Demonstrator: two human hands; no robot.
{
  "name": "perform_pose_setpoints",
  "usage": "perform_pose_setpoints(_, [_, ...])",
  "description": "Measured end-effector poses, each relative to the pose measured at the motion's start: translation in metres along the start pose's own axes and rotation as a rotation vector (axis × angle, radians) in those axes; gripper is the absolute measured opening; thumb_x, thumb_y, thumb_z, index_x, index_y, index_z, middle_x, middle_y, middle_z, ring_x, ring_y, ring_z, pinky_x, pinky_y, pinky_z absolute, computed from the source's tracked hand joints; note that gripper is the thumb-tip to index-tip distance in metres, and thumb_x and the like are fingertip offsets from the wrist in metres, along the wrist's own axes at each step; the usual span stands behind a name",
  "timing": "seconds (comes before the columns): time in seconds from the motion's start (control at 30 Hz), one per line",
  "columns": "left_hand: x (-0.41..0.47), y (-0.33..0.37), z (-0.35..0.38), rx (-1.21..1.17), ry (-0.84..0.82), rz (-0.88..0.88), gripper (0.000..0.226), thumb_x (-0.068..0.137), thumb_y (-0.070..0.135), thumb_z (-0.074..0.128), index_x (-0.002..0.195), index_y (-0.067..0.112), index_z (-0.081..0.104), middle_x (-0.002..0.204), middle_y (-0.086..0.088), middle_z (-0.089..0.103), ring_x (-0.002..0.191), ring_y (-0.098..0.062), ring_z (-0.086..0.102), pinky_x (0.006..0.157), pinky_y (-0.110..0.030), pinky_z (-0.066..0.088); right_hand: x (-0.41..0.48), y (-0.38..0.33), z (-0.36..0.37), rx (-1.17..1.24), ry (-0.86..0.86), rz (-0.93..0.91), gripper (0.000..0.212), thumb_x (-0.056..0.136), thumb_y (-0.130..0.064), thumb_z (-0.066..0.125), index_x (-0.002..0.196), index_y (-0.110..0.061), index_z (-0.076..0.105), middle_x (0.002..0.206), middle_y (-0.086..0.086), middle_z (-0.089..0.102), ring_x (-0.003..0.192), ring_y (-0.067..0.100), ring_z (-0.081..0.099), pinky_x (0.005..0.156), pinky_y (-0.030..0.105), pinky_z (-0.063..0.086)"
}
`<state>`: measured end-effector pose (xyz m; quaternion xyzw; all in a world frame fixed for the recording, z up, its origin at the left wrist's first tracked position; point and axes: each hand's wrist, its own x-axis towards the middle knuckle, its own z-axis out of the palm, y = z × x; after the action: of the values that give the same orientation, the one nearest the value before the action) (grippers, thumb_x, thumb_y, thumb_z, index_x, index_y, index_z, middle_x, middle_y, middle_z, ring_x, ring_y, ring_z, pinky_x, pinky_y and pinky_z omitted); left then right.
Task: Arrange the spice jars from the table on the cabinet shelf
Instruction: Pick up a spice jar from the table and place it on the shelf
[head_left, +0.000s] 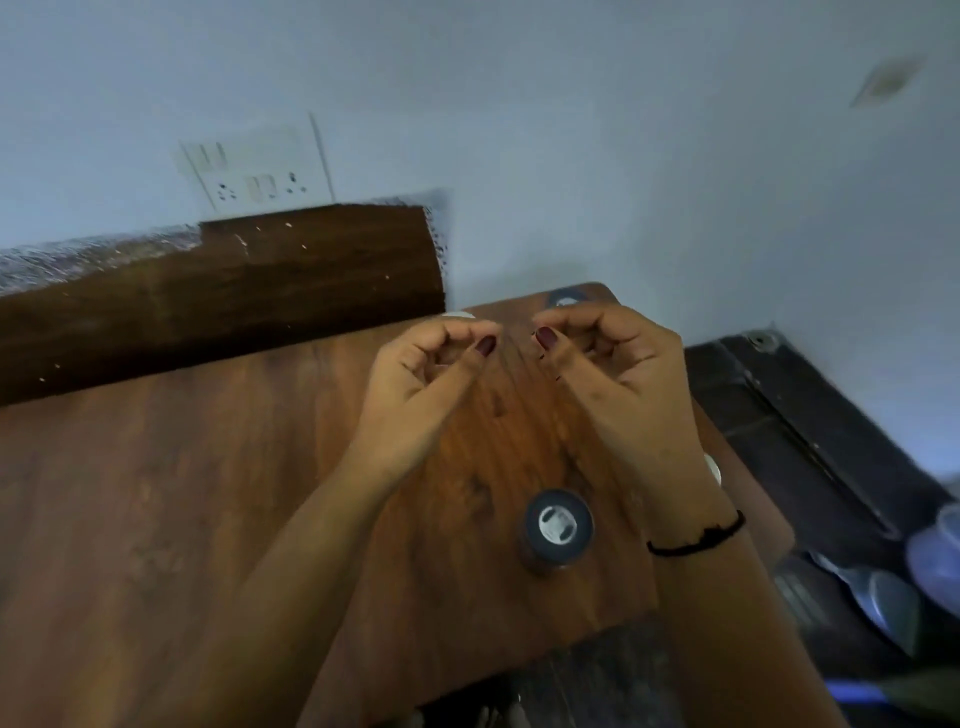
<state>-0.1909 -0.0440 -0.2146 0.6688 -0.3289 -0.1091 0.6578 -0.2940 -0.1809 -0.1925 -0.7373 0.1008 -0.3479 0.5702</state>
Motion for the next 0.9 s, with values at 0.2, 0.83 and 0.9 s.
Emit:
perform_pose_setpoints(0.2, [-0.009, -0.054, 0.043, 0.086, -0.264, -0.113, 0.019, 0.092, 0.019, 0.066, 0.111, 0.020, 0.070, 0.110, 0.005, 0.072, 0.102, -0.011, 0.068, 0.092, -0.043, 0.055, -0.033, 0.048, -0.031, -0.107, 0.071, 0.133, 0.011, 0.088, -0.003, 0.069, 0.098, -0.005, 0.072, 0.089, 0.005, 0.074, 0.077, 0.021, 0.070, 0.068, 0.038, 0.059])
perform_pose_setpoints(0.83, [-0.081, -0.194, 0.074, 0.301, -0.633, -0.483, 0.101, 0.072, 0.020, 0.087, 0.152, 0.018, 0.027, 0.146, 0.004, 0.038, 0.129, -0.006, 0.041, 0.107, -0.026, 0.044, -0.109, 0.170, -0.026, -0.486, -0.030, 0.657, 0.038, 0.089, -0.013, 0.061, 0.126, -0.022, 0.057, 0.126, -0.002, 0.059, 0.111, 0.009, 0.058, 0.090, 0.020, 0.050])
perform_pose_setpoints(0.9, [-0.083, -0.195, 0.078, 0.260, -0.611, -0.506, 0.099, 0.074, 0.010, 0.085, 0.153, 0.015, 0.025, 0.138, 0.008, 0.038, 0.124, -0.001, 0.039, 0.098, -0.004, 0.040, -0.108, 0.172, -0.030, -0.512, 0.020, 0.674, 0.035, 0.090, -0.013, 0.060, 0.125, -0.021, 0.058, 0.123, -0.003, 0.062, 0.107, 0.008, 0.059, 0.086, 0.019, 0.049])
